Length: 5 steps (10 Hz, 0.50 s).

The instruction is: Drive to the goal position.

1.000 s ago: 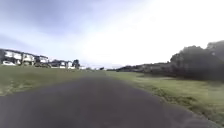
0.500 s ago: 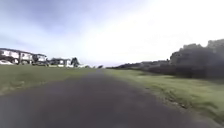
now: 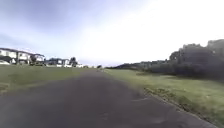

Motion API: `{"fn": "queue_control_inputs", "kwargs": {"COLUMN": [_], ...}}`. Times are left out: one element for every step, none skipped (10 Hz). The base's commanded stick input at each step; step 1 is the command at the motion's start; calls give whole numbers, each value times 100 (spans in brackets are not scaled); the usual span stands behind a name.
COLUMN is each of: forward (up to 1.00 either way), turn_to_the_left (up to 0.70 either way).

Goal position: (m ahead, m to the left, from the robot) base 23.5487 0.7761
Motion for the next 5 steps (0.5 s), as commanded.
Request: {"fn": "queue_control_inputs", "kwargs": {"forward": [100,100,100,100,100], "turn_to_the_left": [0,0,0,0,1]}}
